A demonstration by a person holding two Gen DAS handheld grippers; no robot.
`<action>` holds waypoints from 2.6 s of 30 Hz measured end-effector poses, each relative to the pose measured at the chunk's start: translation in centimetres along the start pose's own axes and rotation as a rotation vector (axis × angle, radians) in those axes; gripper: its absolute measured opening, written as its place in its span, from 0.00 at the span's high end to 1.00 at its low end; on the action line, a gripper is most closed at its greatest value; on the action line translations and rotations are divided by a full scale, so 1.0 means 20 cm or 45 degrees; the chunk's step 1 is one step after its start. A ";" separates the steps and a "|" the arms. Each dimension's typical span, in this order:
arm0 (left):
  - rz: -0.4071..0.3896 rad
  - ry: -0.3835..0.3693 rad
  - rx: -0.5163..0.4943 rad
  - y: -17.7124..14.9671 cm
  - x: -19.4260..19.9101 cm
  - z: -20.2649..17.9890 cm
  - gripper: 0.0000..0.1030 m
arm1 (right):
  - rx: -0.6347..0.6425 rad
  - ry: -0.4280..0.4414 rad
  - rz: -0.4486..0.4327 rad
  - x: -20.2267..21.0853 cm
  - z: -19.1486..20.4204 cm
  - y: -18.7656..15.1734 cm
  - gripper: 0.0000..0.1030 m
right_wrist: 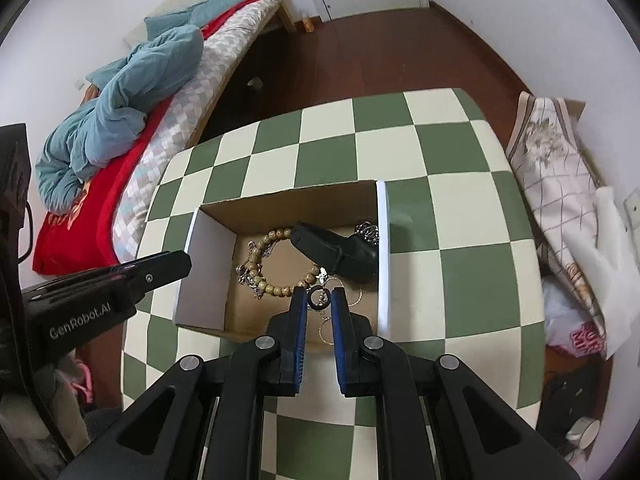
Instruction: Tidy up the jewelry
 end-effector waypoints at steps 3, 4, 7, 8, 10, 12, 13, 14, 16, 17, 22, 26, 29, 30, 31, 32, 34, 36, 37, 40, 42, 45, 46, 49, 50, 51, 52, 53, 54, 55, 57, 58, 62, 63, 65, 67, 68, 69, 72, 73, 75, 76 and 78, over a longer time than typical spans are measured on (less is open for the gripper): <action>-0.007 0.030 0.003 0.02 0.00 0.01 0.76 | 0.009 -0.018 0.018 -0.02 0.00 0.01 0.74; -0.020 0.053 0.003 0.02 0.01 0.02 0.55 | 0.015 -0.030 0.019 -0.02 0.00 0.01 0.57; -0.079 0.083 0.032 0.02 0.04 0.07 0.19 | 0.034 -0.076 0.017 0.00 0.01 0.01 0.40; -0.088 0.095 0.038 0.02 0.05 0.08 0.19 | 0.043 -0.114 0.017 0.01 0.01 0.01 0.39; -0.099 0.145 0.044 0.01 0.06 0.12 0.14 | 0.035 -0.175 0.027 0.01 -0.01 0.01 0.21; -0.111 0.193 0.052 0.00 0.07 0.16 0.00 | 0.047 -0.259 0.035 0.01 -0.03 0.01 0.08; -0.118 0.231 0.054 -0.02 0.07 0.19 0.00 | 0.059 -0.317 0.035 0.01 -0.04 0.01 0.03; -0.119 0.260 0.055 -0.03 0.07 0.21 0.00 | 0.065 -0.349 0.043 0.01 -0.05 0.00 0.02; -0.121 0.295 0.063 -0.06 0.07 0.24 0.00 | 0.057 -0.369 0.068 -0.01 -0.06 -0.02 0.01; -0.121 0.299 0.069 -0.08 0.07 0.25 0.00 | 0.051 -0.374 0.080 -0.01 -0.07 -0.03 0.01; -0.148 0.305 0.076 -0.17 0.11 0.25 0.00 | 0.046 -0.411 0.069 0.01 -0.08 -0.10 0.00; -0.189 0.291 0.081 -0.26 0.20 0.21 0.00 | 0.033 -0.417 0.038 0.10 -0.08 -0.16 0.00; -0.219 0.277 0.073 -0.33 0.29 0.18 0.00 | 0.036 -0.434 -0.001 0.20 -0.08 -0.22 0.00; -0.232 0.273 0.066 -0.35 0.32 0.16 0.00 | 0.036 -0.437 -0.012 0.23 -0.07 -0.23 0.00; -0.248 0.265 0.052 -0.38 0.36 0.14 0.00 | 0.037 -0.437 -0.027 0.27 -0.07 -0.25 0.00; -0.259 0.261 0.041 -0.41 0.39 0.13 0.00 | 0.037 -0.440 -0.043 0.32 -0.07 -0.27 0.00; -0.287 0.249 0.030 -0.45 0.46 0.10 0.00 | 0.043 -0.445 -0.077 0.41 -0.05 -0.31 0.00; -0.322 0.243 0.002 -0.49 0.56 0.06 0.00 | 0.043 -0.438 -0.106 0.50 -0.03 -0.35 0.00; -0.335 0.247 0.000 -0.51 0.60 0.05 0.00 | 0.044 -0.431 -0.120 0.55 -0.02 -0.37 0.00; -0.382 0.222 -0.020 -0.56 0.73 0.01 0.00 | 0.057 -0.425 -0.182 0.72 0.02 -0.42 0.00; -0.416 0.213 -0.036 -0.60 0.83 -0.02 0.00 | 0.061 -0.424 -0.221 0.83 0.05 -0.45 0.00; -0.462 0.197 -0.057 -0.64 0.96 -0.06 0.00 | 0.068 -0.424 -0.282 0.99 0.09 -0.48 0.00; -0.474 0.187 -0.060 -0.66 1.00 -0.07 0.00 | 0.072 -0.419 -0.311 1.07 0.11 -0.50 0.00; -0.503 0.164 -0.064 -0.69 1.12 -0.10 0.00 | 0.084 -0.417 -0.371 1.22 0.16 -0.52 0.00; -0.510 0.157 -0.064 -0.70 1.15 -0.11 0.00 | 0.089 -0.419 -0.388 1.27 0.17 -0.52 0.00; -0.515 0.157 -0.062 -0.71 1.17 -0.11 0.00 | 0.094 -0.419 -0.399 1.30 0.19 -0.53 0.00; -0.516 0.155 -0.059 -0.71 1.21 -0.12 0.00 | 0.099 -0.415 -0.412 1.35 0.21 -0.53 0.00; -0.519 0.148 -0.055 -0.71 1.23 -0.12 0.00 | 0.098 -0.414 -0.418 1.38 0.22 -0.53 0.00; -0.522 0.147 -0.052 -0.71 1.25 -0.12 0.00 | 0.096 -0.415 -0.420 1.41 0.23 -0.53 0.00; -0.518 0.152 -0.051 -0.71 1.27 -0.13 0.00 | 0.093 -0.417 -0.422 1.43 0.24 -0.53 0.00; -0.514 0.158 -0.042 -0.69 1.28 -0.13 0.00 | 0.082 -0.419 -0.418 1.48 0.25 -0.51 0.00; -0.516 0.165 -0.038 -0.68 1.29 -0.13 0.00 | 0.076 -0.416 -0.413 1.50 0.25 -0.49 0.00; -0.533 0.203 -0.011 -0.63 1.31 -0.12 0.00 | 0.096 -0.423 -0.423 1.53 0.28 -0.42 0.00; -0.537 0.208 -0.004 -0.61 1.30 -0.12 0.00 | 0.100 -0.426 -0.426 1.53 0.29 -0.40 0.00; -0.541 0.221 0.015 -0.59 1.29 -0.11 0.00 | 0.100 -0.427 -0.427 1.51 0.29 -0.36 0.00; -0.539 0.229 0.034 -0.56 1.28 -0.10 0.00 | 0.103 -0.438 -0.427 1.49 0.29 -0.32 0.00; -0.544 0.236 0.039 -0.55 1.28 -0.10 0.00 | 0.101 -0.440 -0.421 1.47 0.29 -0.30 0.00; -0.547 0.244 0.038 -0.53 1.28 -0.10 0.00 | 0.101 -0.438 -0.415 1.46 0.29 -0.29 0.00; -0.543 0.267 0.029 -0.51 1.25 -0.11 0.00 | 0.106 -0.440 -0.407 1.42 0.30 -0.26 0.00; -0.538 0.271 0.031 -0.50 1.25 -0.10 0.00 | 0.110 -0.449 -0.407 1.41 0.30 -0.25 0.00; -0.533 0.271 0.040 -0.50 1.24 -0.10 0.00 | 0.111 -0.448 -0.395 1.39 0.29 -0.24 0.00; -0.531 0.269 0.042 -0.49 1.23 -0.09 0.00 | 0.109 -0.444 -0.390 1.38 0.29 -0.24 0.00; -0.529 0.274 0.040 -0.49 1.23 -0.10 0.00 | 0.109 -0.444 -0.380 1.36 0.28 -0.23 0.00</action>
Point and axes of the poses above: each gripper's, at about its wrist camera, not at the fingertips, and x roughly against the way its jaws point, z to its left, y to its top, the point moved 5 cm from there along -x, roughly the way its jaws point, and after that the axes turned 1 degree about -x, right-handed, at the moved point
